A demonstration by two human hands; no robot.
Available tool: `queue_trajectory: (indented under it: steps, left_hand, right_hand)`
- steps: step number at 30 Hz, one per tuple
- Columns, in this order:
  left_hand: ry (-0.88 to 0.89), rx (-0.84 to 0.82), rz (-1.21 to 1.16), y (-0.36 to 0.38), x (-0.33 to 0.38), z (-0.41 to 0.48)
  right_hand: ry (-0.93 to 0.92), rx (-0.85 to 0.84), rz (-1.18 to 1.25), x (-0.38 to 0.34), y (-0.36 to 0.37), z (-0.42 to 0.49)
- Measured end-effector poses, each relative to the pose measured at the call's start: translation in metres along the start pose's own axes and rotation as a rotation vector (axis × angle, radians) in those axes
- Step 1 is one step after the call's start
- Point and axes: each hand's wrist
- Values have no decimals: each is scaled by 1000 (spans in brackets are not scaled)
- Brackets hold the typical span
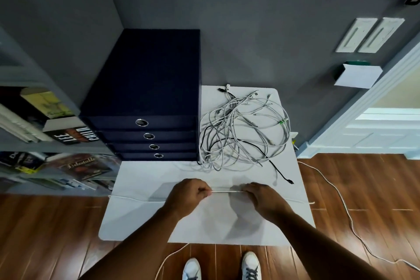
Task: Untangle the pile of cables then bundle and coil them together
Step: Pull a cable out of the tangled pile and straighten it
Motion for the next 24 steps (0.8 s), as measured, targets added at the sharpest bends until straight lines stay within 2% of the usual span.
queue_trajectory:
  steps: [4,8,10,14,16,18,20,22,24]
  left_hand:
    - [7,23,-29,4,5,3]
    - [30,53,-48,15,19,3]
    - [63,152,-2,21,18,-5]
    - [178,457,156,30,8,-30]
    - [177,454,123,33,6,-41]
    - [42,305,-70,34,15,-47]
    - [-254,173,-372,34,30,-46]
    - [-581,235,-696,34,39,-39]
    - [-823,376,-972,32,37,-32]
  right_hand:
    - [-42,-7,-66,-17,4,10]
    - [-85,-67,59,-52,19,26]
    - [-41,-23,115,-59,24,31]
    - [-26,-23,90,-58,21,34]
    - [-25,-12,98,-57,19,34]
    - [-28,-20,118,-57,17,34]
    - [-40,-44,132,-59,16,33]
    - [-58,-66,133,-62,14,30]
    - [-73,-92,108,-61,12,26]
Point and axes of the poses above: each hand's wrist, its own z-axis towards the middle knuckle, its own y-axis out of the palm, x = y × z, and after that the axes turned 7 degrees about x, right-handed
